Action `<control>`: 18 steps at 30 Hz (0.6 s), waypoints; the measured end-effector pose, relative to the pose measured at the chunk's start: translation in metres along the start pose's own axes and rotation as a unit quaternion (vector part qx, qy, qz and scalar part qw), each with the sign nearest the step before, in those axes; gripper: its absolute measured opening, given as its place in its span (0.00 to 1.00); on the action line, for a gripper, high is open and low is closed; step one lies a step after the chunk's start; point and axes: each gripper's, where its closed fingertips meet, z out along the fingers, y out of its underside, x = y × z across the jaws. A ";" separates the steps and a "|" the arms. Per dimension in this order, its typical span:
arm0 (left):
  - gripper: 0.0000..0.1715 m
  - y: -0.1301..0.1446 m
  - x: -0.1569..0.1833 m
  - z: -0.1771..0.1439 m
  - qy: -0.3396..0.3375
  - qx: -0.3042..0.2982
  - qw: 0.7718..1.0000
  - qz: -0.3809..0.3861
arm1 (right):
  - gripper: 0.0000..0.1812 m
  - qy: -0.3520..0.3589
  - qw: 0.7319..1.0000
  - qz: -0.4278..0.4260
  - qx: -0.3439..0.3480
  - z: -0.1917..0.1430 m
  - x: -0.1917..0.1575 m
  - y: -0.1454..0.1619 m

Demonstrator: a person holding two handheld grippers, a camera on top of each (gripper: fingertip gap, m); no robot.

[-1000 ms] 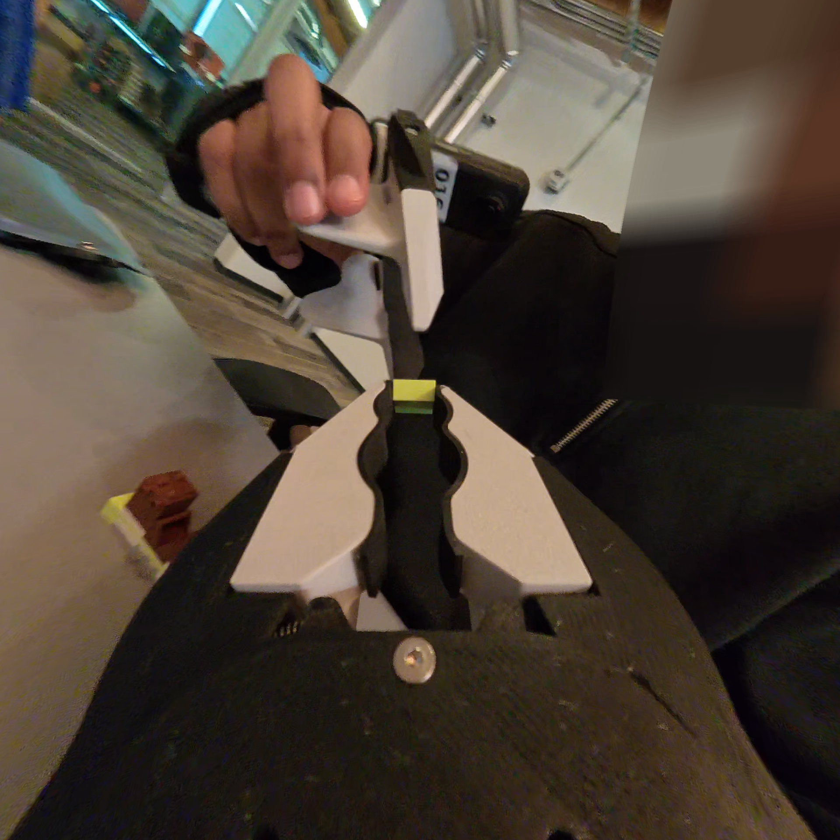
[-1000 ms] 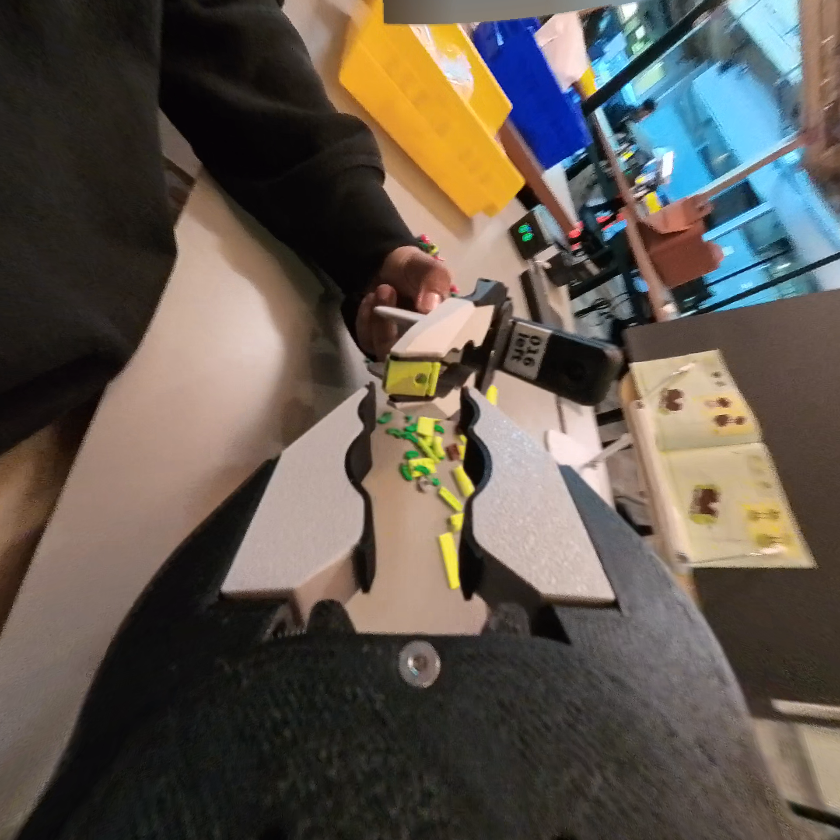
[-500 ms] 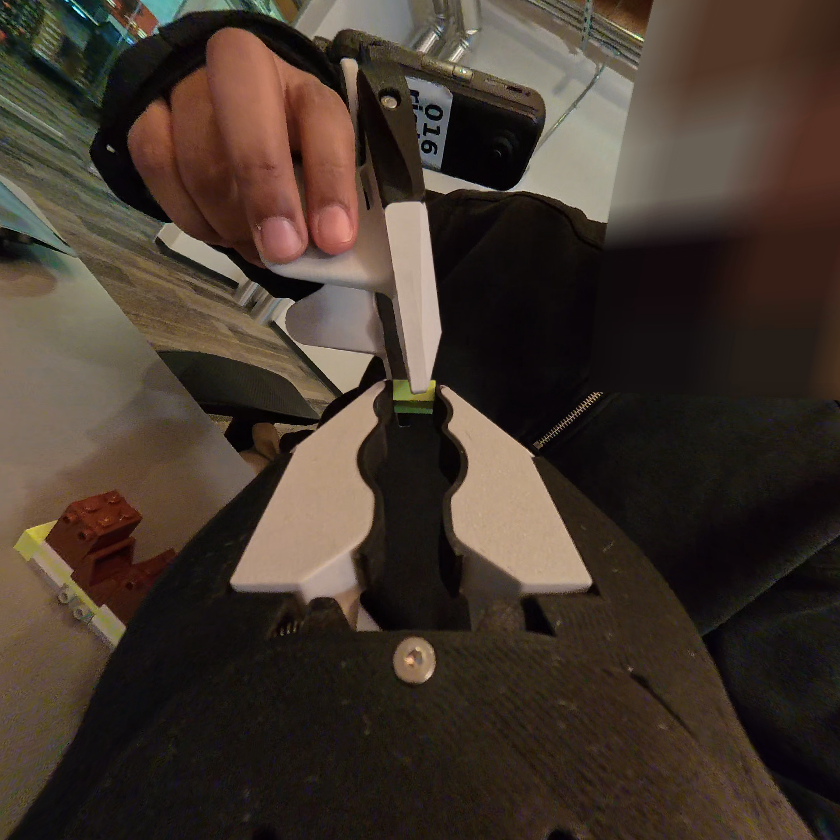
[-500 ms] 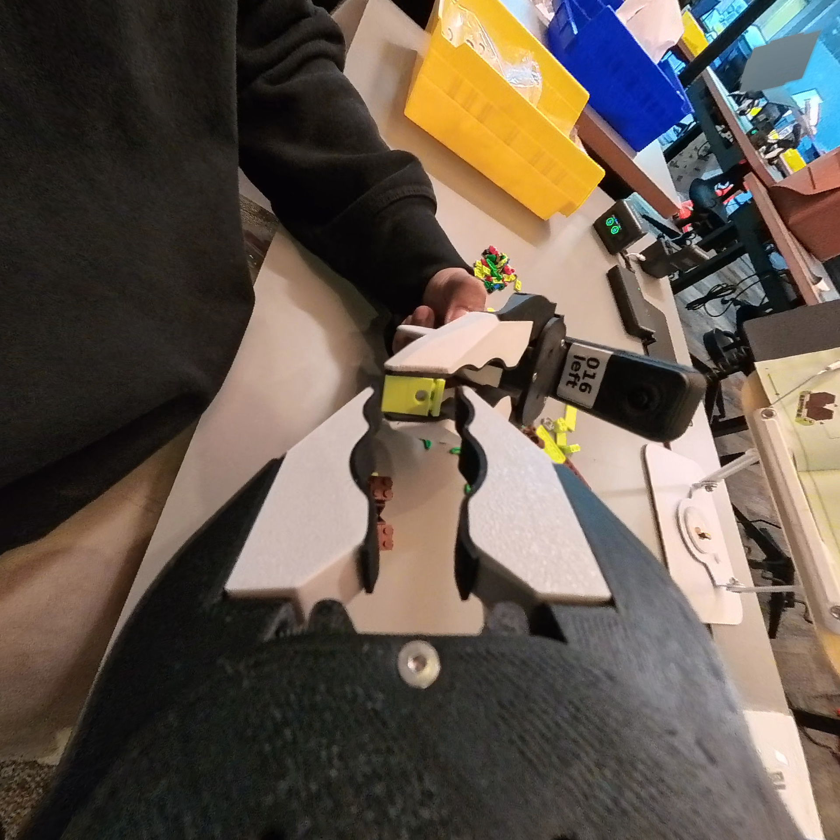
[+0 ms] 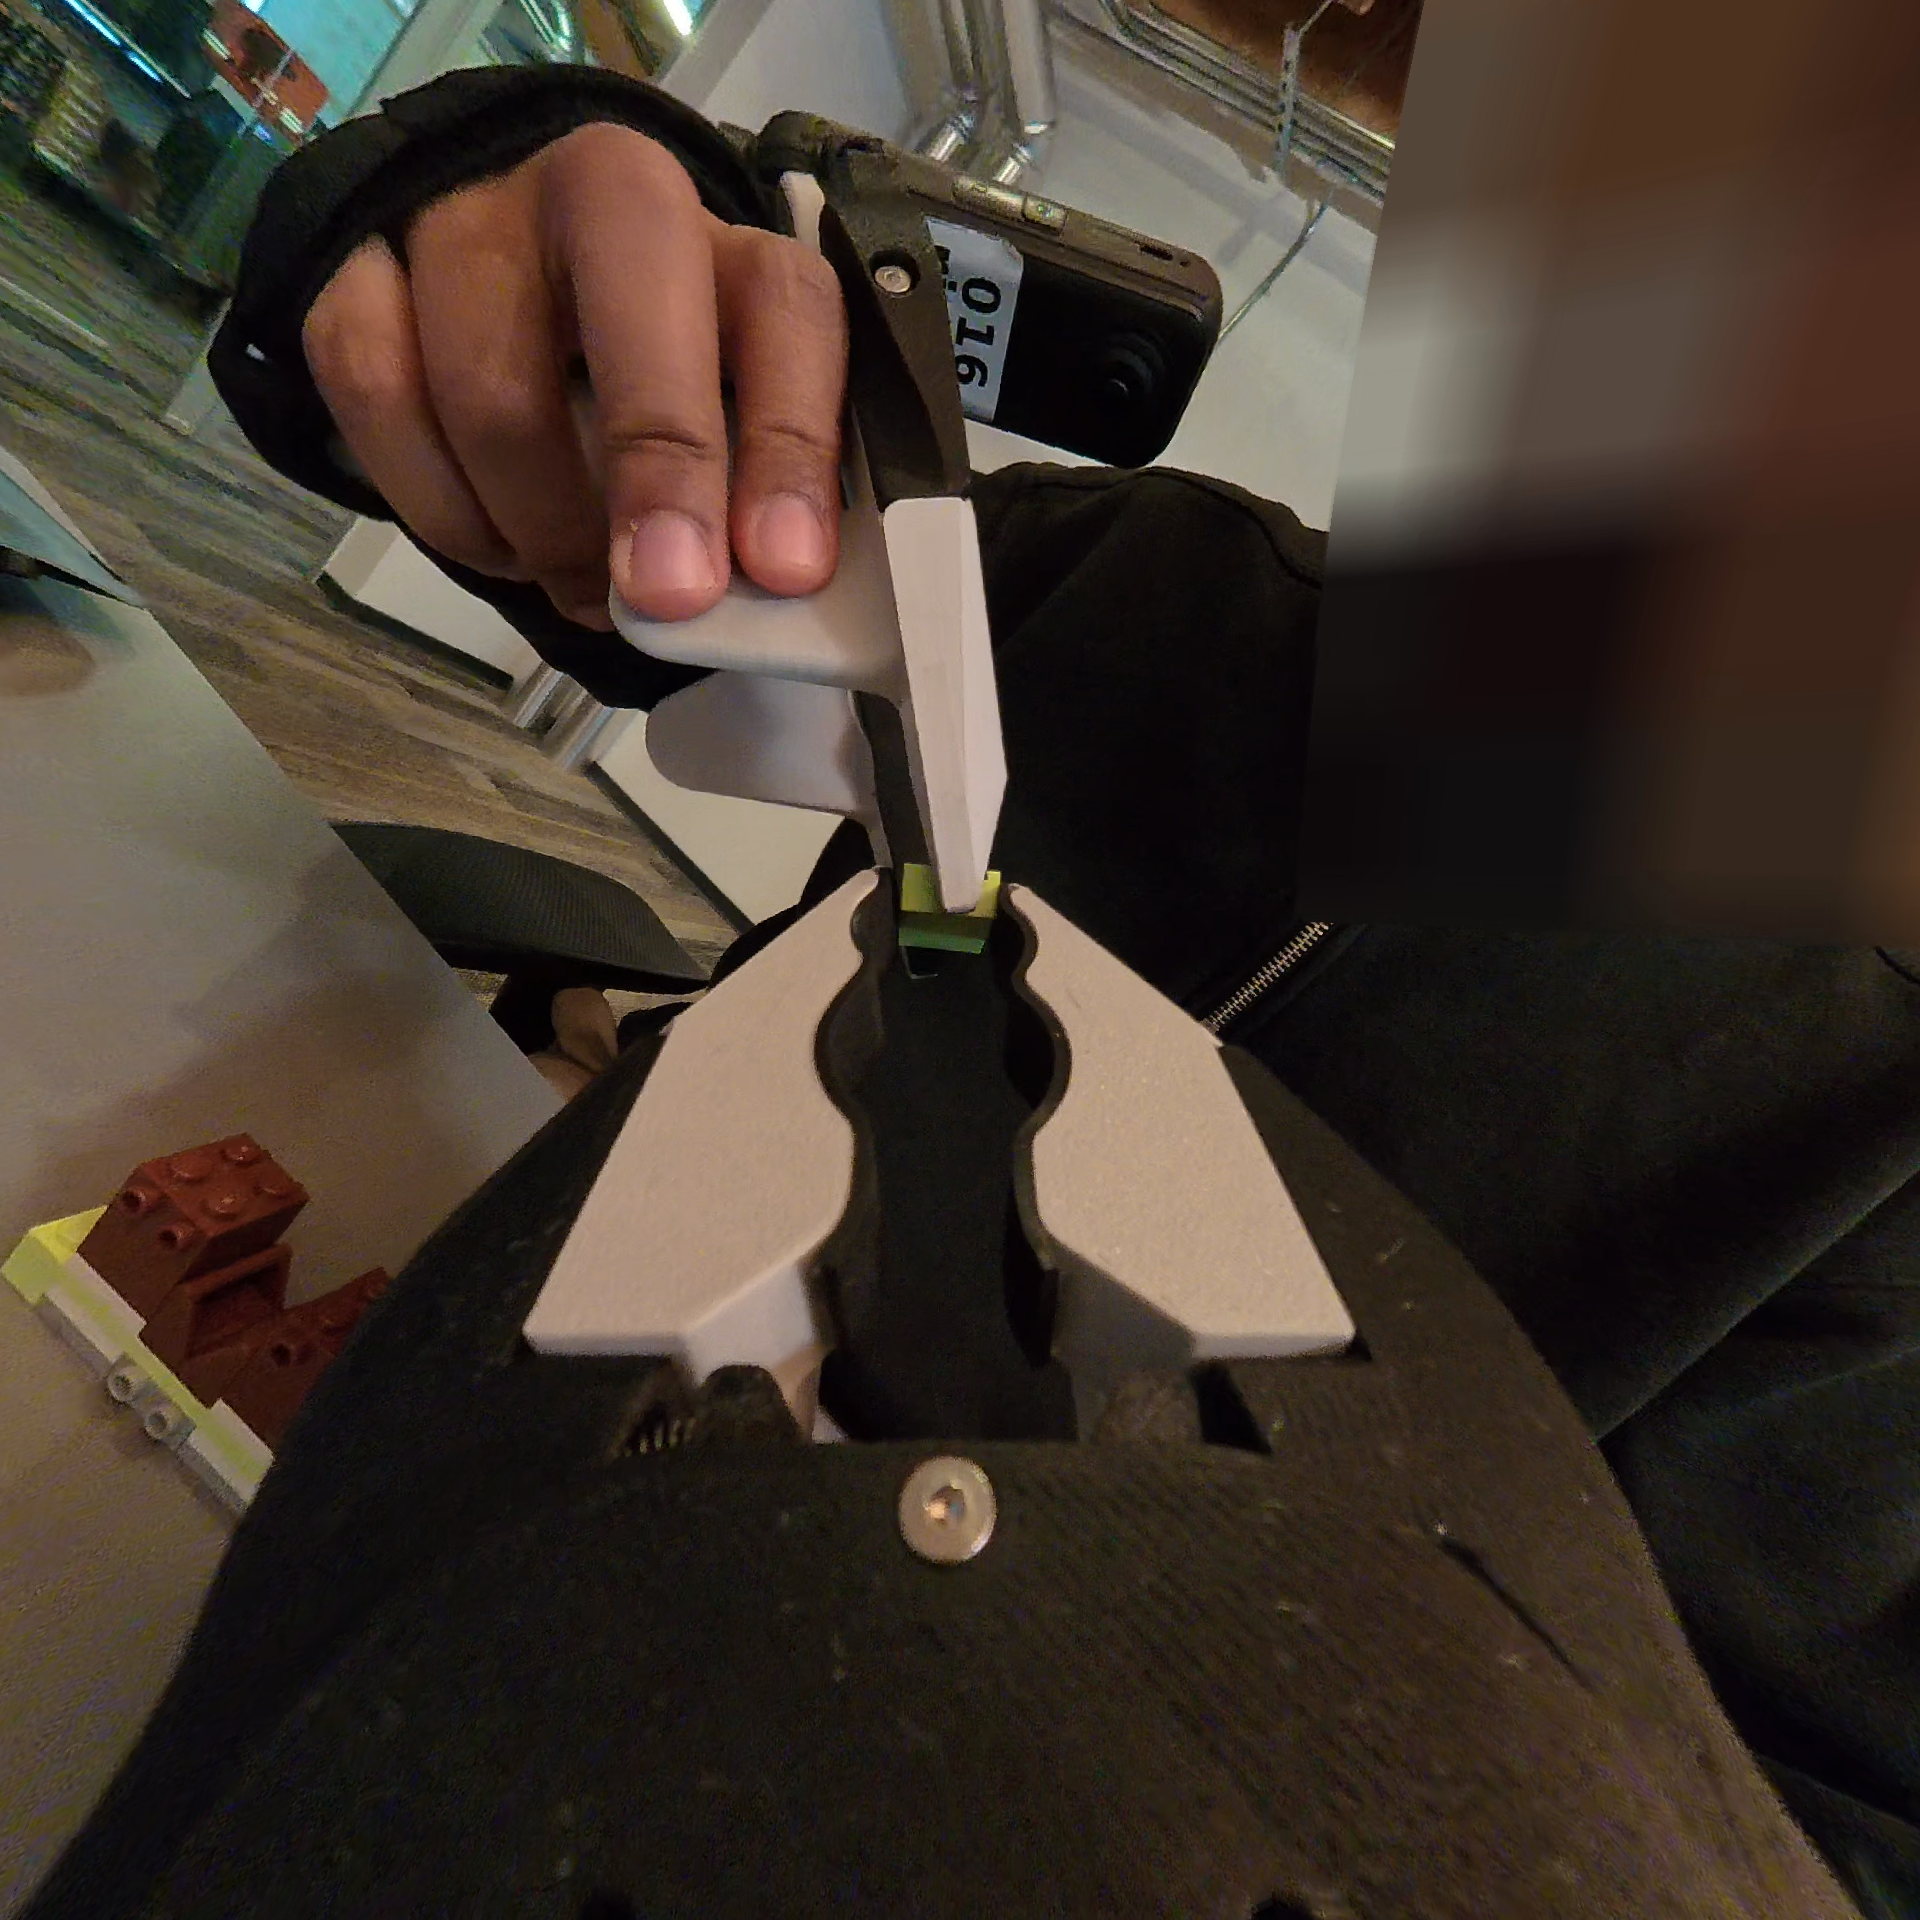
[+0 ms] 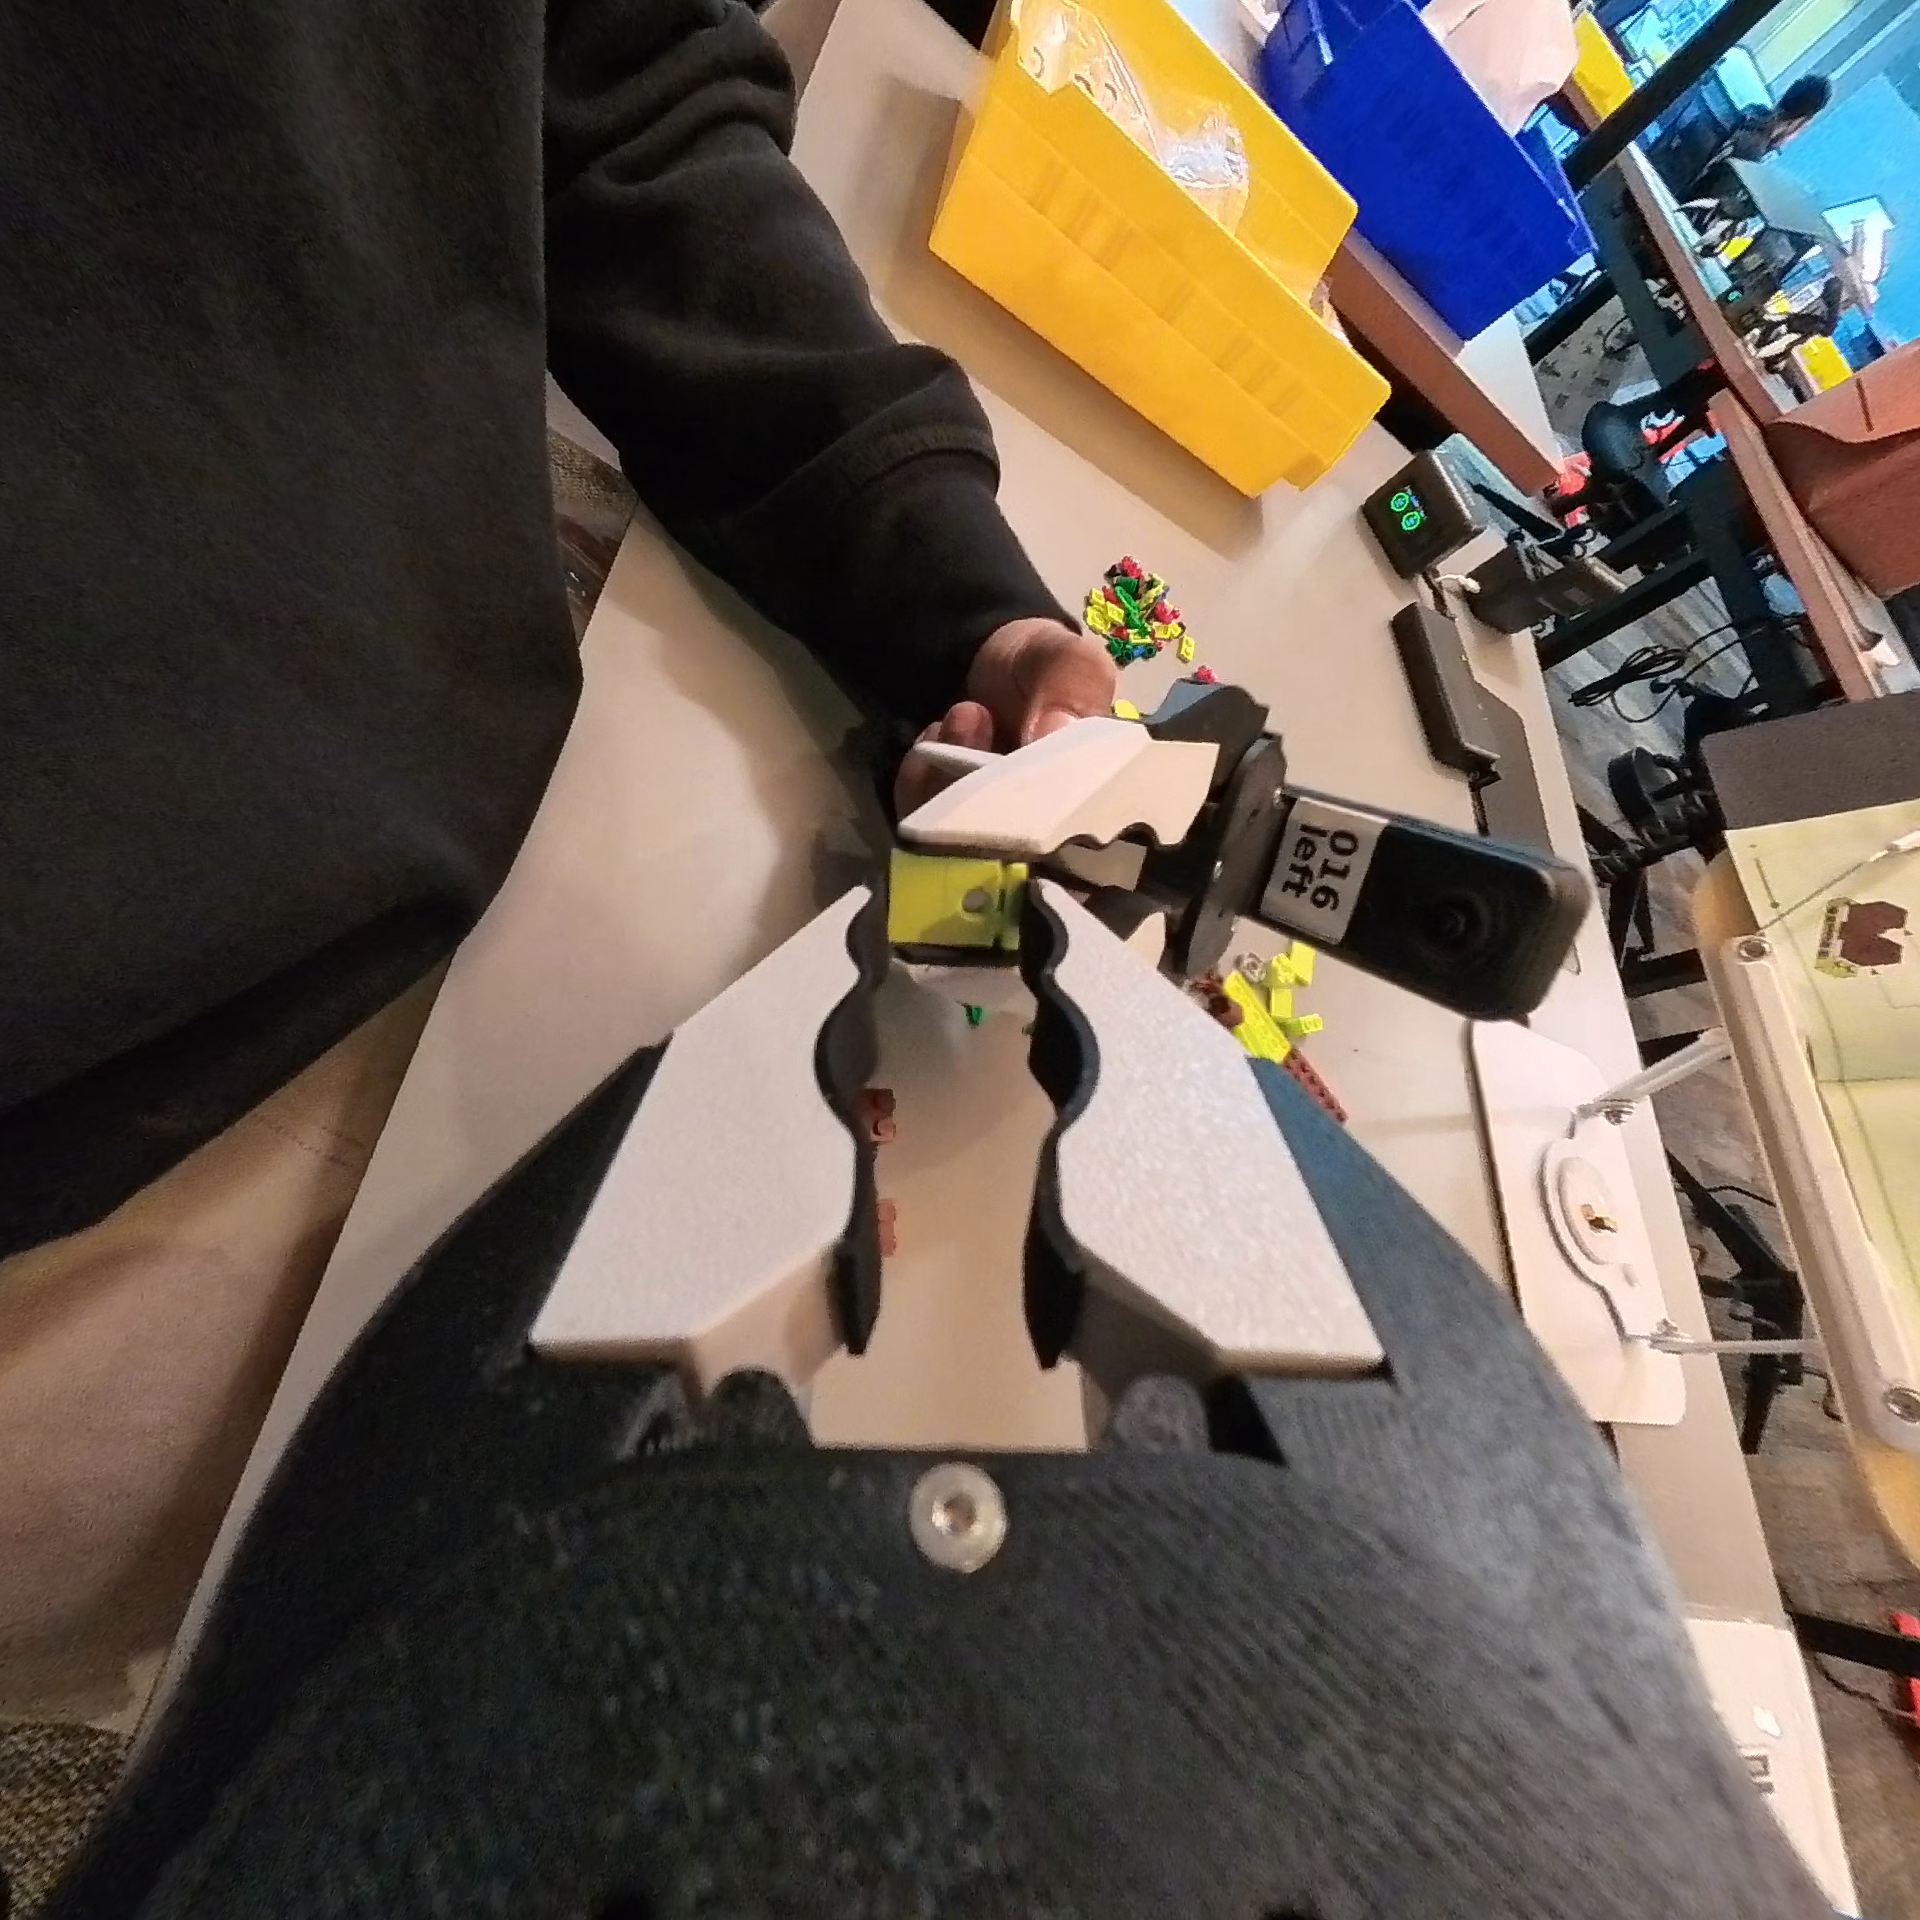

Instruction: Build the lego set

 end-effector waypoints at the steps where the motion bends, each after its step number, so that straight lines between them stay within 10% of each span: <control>1: 0.08 -0.001 0.000 0.000 0.003 0.004 1.000 -0.003 | 0.13 0.001 1.000 0.001 -0.001 0.000 0.001 0.000; 14: 0.18 -0.012 -0.006 -0.006 -0.004 0.051 0.999 -0.015 | 0.13 0.038 0.999 0.024 -0.002 -0.005 0.011 0.007; 18: 0.08 -0.014 -0.008 -0.008 -0.011 0.062 0.998 -0.011 | 0.13 0.060 0.998 0.025 -0.006 -0.006 0.014 0.010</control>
